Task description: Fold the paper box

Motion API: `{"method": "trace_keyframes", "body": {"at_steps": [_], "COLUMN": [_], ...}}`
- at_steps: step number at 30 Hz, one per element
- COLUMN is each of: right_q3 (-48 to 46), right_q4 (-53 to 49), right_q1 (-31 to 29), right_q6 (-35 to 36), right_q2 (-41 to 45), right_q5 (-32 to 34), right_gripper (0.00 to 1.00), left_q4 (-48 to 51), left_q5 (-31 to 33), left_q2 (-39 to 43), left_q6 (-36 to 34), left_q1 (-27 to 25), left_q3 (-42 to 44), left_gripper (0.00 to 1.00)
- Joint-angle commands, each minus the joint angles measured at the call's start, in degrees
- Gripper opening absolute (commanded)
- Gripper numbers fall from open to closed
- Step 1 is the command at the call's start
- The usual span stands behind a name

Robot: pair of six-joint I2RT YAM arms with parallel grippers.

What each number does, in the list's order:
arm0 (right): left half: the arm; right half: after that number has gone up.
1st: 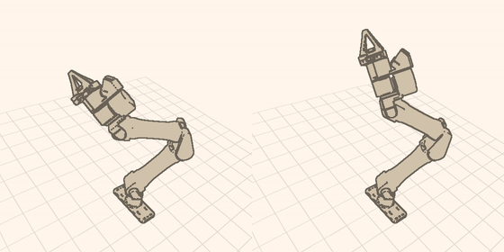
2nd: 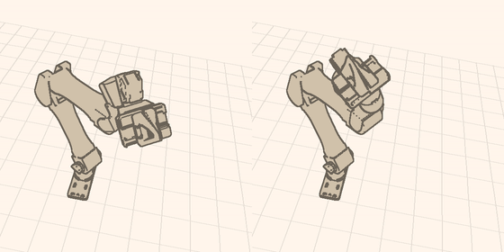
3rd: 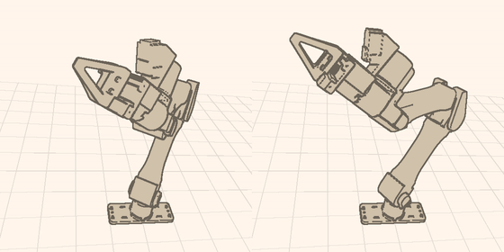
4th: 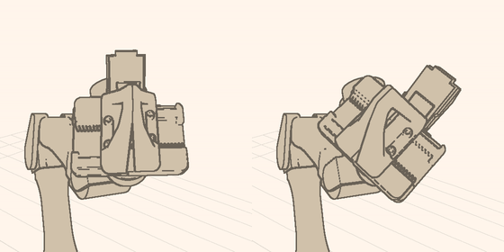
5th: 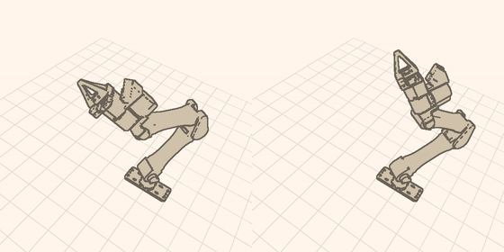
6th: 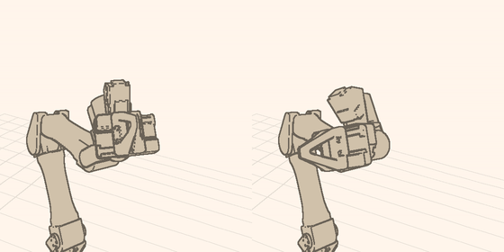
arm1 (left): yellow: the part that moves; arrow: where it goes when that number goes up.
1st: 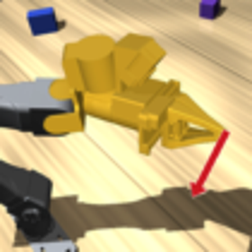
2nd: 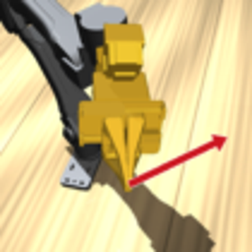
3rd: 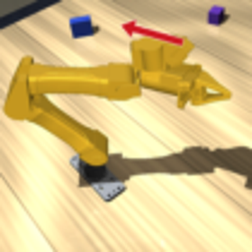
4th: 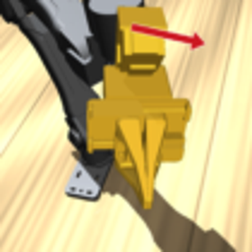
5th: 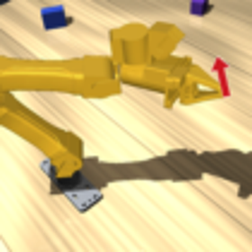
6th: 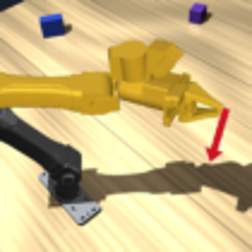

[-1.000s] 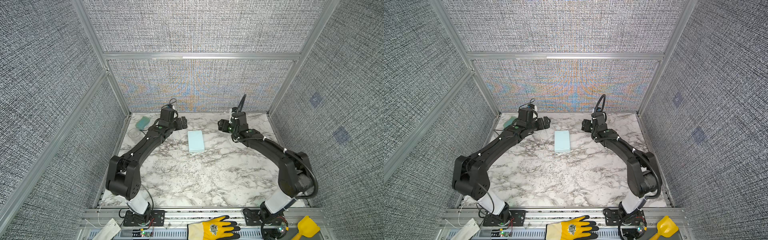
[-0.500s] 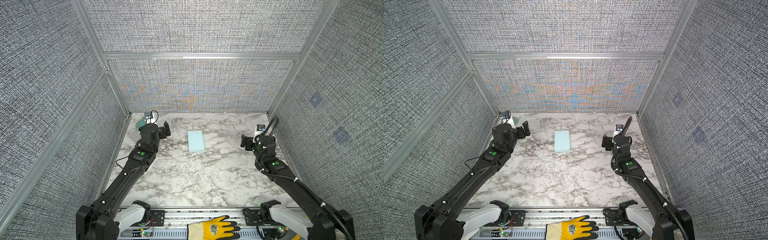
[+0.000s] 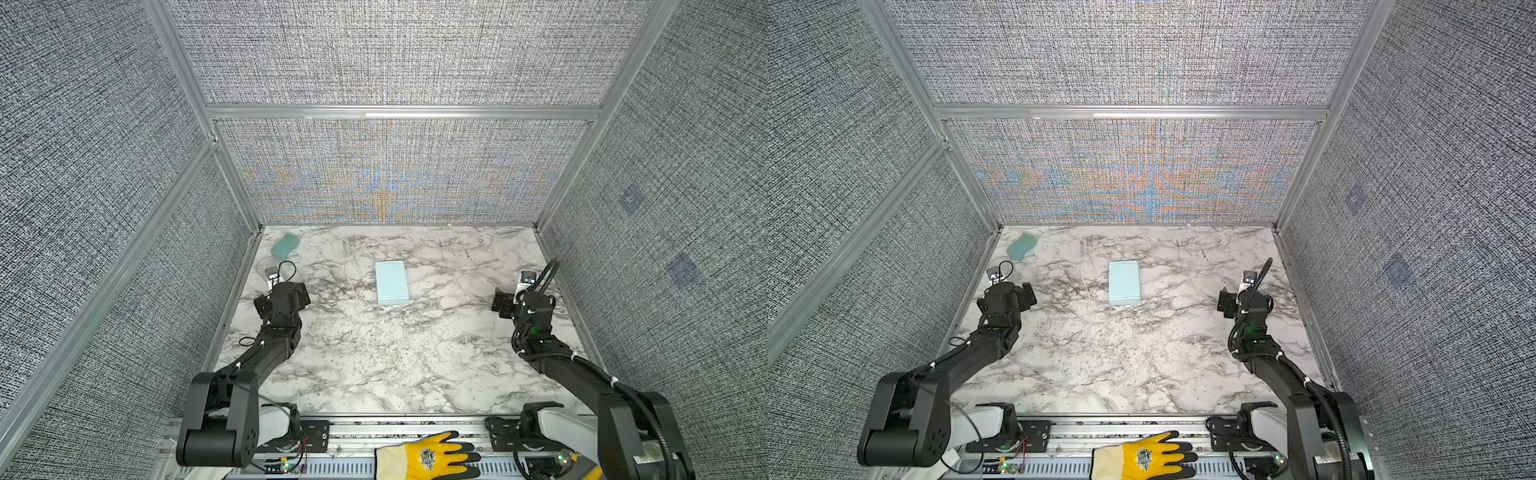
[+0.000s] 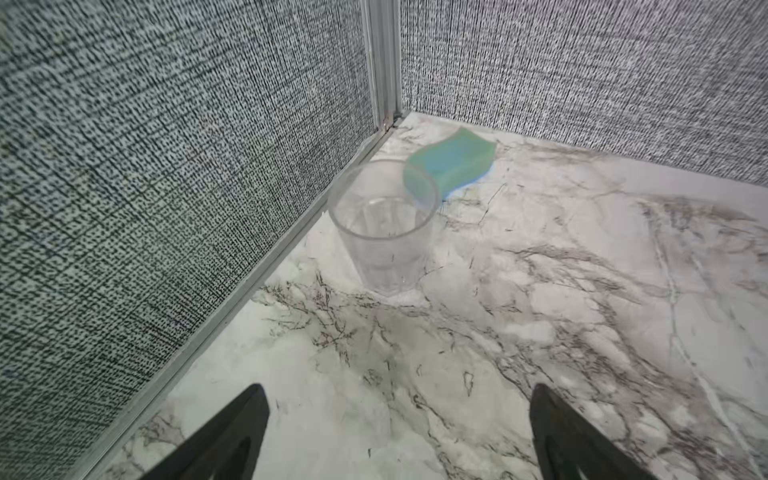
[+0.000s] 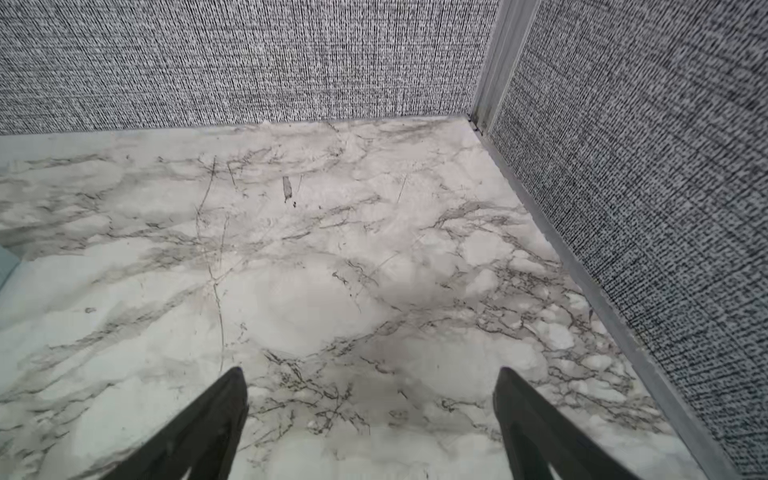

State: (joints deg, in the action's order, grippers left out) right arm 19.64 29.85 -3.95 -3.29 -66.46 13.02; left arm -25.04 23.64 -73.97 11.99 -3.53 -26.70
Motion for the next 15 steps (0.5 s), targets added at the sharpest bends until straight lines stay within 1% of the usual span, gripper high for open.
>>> {"method": "trace_keyframes", "body": {"at_steps": [1, 3, 6, 8, 10, 12, 13, 14, 15], "right_q3": [-1.81, -1.62, -1.57, -2.04, -2.67, -1.86, -1.85, -2.13, -2.72], "right_q4": [11.89, 13.59, 15.29, 16.54, 19.22, 18.02, 18.77, 19.69, 20.81], "right_q1": [1.07, 2.01, 3.18, 3.83, 5.05, 5.94, 6.17, 6.44, 6.57], "right_q6": [-0.06, -0.27, -0.66, -0.67, -1.77, -1.65, -1.80, -1.76, -1.47], "right_q2": [-2.71, -5.51, -7.97, -8.54, -10.28, -10.64, -11.02, -11.09, -11.06], "right_q5": [-2.18, -2.84, -3.41, -3.74, -4.53, -5.89, -5.90, -6.05, -6.11], "right_gripper": [0.93, 0.94, 0.94, 0.94, 0.94, 0.94, 0.94, 0.94, 0.93], "left_q4": [-16.67, -21.07, -29.46, -30.21, -34.52, -41.56, -45.31, -44.82, -42.26], "left_q5": [-3.38, -3.43, -5.19, -8.33, -9.39, -10.05, -10.84, -11.60, -13.52], "left_q2": [-1.00, -2.93, -5.72, -5.21, -4.97, -6.51, -7.76, -7.92, -7.53], "left_q6": [-4.68, -6.30, -7.92, -8.75, -9.73, -8.66, -9.40, -9.69, -9.57], "left_q1": [0.45, 0.89, 1.03, 0.98, 1.27, 2.58, 3.11, 3.22, 3.24], "left_q3": [4.46, 6.34, 9.76, 10.23, 12.31, 15.19, 16.17, 15.83, 15.02], "left_gripper": [1.00, 1.00, 1.00, 1.00, 1.00, 1.00, 1.00, 1.00, 1.00]}}
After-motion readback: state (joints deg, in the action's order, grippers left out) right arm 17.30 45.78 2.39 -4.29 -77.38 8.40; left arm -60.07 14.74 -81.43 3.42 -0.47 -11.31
